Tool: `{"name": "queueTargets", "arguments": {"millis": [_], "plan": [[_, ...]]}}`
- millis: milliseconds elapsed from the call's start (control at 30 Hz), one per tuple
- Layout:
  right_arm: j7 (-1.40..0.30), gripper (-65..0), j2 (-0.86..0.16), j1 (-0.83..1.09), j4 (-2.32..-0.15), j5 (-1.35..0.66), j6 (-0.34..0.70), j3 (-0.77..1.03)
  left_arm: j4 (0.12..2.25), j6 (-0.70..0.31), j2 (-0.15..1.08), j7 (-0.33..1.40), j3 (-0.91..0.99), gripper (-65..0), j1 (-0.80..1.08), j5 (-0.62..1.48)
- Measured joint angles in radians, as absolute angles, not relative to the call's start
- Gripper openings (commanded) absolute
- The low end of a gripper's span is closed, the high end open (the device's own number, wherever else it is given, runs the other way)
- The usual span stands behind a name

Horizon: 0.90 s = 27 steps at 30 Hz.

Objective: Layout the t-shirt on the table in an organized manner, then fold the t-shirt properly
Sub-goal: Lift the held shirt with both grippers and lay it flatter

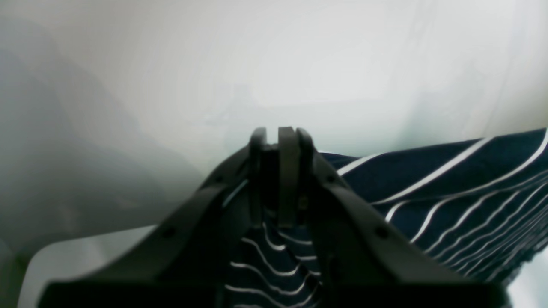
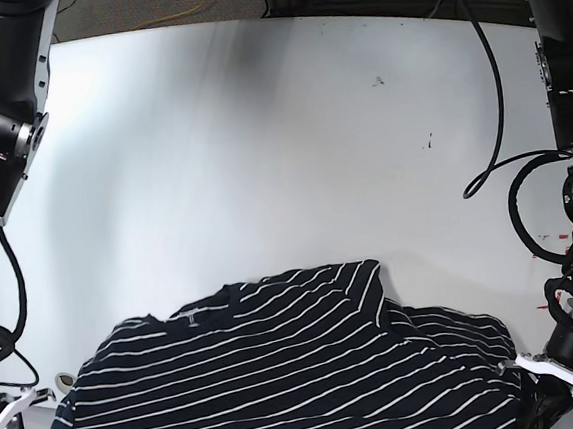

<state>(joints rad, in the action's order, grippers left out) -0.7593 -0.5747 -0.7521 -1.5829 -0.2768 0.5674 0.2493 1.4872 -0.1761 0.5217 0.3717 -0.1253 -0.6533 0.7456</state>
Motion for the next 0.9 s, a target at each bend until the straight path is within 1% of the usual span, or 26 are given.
{"name": "queueTargets", "arguments": {"millis": [233, 300, 433, 500, 633, 733, 900], "plan": [[-0.767, -65.0, -0.587, -0.743, -1.647, -0.279, 0.568, 0.248, 1.559, -0.169, 0.545, 0.364, -0.123, -61.2, -0.661, 0.745], [-0.781, -65.0, -0.588, -0.711, -1.687, -0.285, 0.57, 0.261, 1.594, -0.176, 0.562, 0.361, -0.123, -61.2, -0.643, 0.749], [-0.862, -65.0, -0.588, -0.617, -1.786, -0.281, 0.566, 0.293, 1.666, -0.168, 0.572, 0.349, -0.117, -61.2, -0.568, 0.75], [-0.869, -65.0, -0.585, -0.537, -1.859, -0.285, 0.568, 0.317, 1.709, -0.16, 0.571, 0.352, -0.107, -61.2, -0.501, 0.747], [-0.86, -65.0, -0.554, -0.367, -1.963, -0.292, 0.576, 0.363, 1.761, -0.185, 0.561, 0.358, -0.055, -61.2, -0.346, 0.758], [-0.876, -65.0, -0.501, -0.268, -1.978, -0.273, 0.566, 0.382, 1.786, -0.169, 0.558, 0.367, -0.014, -61.2, -0.234, 0.749], [-0.859, -65.0, -0.431, -0.107, -1.992, -0.294, 0.589, 0.443, 1.838, -0.169, 0.545, 0.362, 0.053, -61.2, -0.045, 0.744]]}}
